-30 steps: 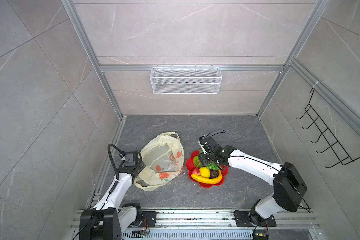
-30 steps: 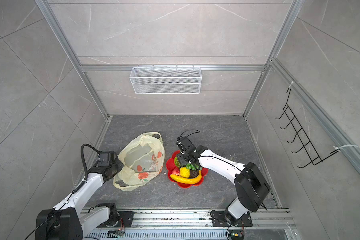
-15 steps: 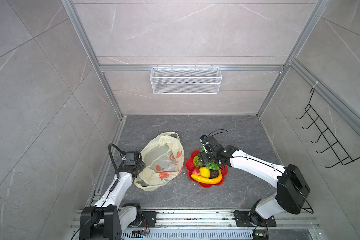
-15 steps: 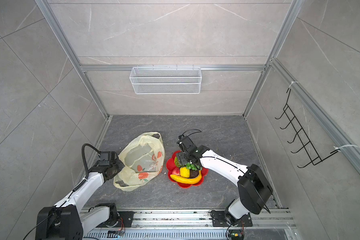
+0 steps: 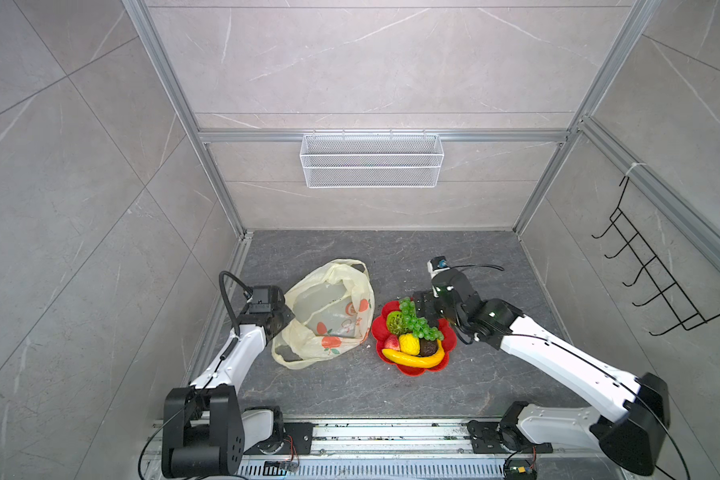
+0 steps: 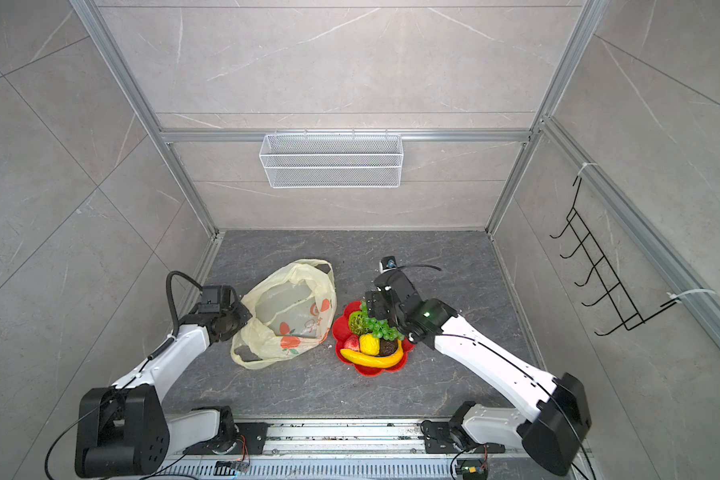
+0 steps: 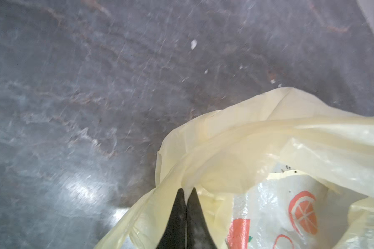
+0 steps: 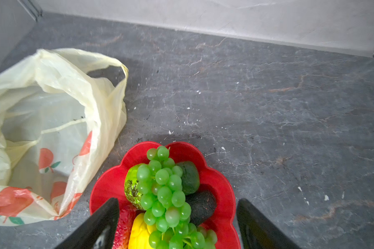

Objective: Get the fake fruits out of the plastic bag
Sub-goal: 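Lower the grapes onto the plate and open the right gripper, then release the bag edge with the left gripper and pull both arms back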

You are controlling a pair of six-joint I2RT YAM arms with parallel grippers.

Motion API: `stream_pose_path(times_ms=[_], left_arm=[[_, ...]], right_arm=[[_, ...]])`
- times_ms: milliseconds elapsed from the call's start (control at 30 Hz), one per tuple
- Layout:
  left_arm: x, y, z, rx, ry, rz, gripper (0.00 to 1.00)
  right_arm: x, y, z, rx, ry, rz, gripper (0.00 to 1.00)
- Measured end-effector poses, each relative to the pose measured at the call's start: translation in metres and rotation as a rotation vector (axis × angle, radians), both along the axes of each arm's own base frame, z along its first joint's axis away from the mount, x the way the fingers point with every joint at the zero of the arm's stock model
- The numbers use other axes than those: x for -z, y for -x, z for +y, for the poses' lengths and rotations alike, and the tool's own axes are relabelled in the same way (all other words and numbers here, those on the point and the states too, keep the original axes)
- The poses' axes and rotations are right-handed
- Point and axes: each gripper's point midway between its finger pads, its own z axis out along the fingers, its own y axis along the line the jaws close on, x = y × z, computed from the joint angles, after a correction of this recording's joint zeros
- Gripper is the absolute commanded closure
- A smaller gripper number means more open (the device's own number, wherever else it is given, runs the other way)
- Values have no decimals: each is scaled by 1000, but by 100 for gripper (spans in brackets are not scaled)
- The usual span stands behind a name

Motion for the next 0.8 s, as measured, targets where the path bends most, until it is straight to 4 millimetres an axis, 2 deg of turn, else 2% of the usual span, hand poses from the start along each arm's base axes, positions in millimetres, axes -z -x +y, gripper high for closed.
stream_pose_path(times_ms=[133, 367, 533, 600, 700, 800], left_arm=[[-30, -50, -27, 69, 12, -56, 100], [-65, -130, -96, 204, 38, -126, 100], [-84, -185, -156, 340, 70, -172, 100], [-93, -208, -184, 425, 78, -192, 100], [-102, -231, -214, 532, 60, -216, 100], [-102, -244, -234, 608, 46, -227, 100]], right_arm=[[-12, 14, -19, 57, -71, -41, 14], [-11, 38, -48, 140, -151, -61, 14], [1, 49, -60, 184, -182, -36, 12], [10, 52, -62, 200, -179, -13, 8], [24, 55, -70, 244, -167, 16, 6], [34, 59, -76, 281, -169, 32, 6]])
